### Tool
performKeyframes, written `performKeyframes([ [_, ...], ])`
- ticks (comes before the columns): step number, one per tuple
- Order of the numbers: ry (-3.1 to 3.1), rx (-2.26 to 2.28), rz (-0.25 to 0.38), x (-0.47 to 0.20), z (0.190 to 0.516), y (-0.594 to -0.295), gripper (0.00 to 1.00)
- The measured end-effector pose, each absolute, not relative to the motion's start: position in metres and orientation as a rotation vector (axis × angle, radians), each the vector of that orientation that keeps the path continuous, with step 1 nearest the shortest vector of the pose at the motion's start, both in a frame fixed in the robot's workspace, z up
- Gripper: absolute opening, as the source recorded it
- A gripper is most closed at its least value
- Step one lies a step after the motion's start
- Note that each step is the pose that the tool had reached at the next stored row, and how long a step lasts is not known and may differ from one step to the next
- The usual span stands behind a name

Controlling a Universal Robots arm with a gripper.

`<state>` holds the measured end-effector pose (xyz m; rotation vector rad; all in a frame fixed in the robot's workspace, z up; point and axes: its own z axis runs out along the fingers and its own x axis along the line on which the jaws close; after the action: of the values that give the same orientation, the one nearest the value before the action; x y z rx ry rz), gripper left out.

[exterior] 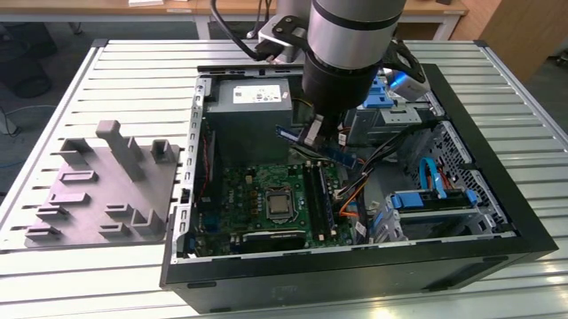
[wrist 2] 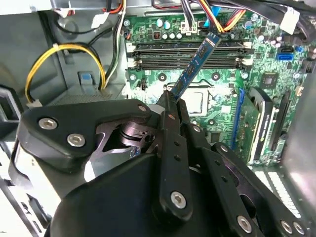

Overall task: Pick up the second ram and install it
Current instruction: 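Insert the second ram into the second slot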

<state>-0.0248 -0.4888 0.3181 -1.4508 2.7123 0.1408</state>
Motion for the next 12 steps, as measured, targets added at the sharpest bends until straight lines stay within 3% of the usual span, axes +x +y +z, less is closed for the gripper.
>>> performKeyframes([
  [12, 2.807, -1.243, 0.133, -0.0248, 0.318, -0.4888, 0.14],
])
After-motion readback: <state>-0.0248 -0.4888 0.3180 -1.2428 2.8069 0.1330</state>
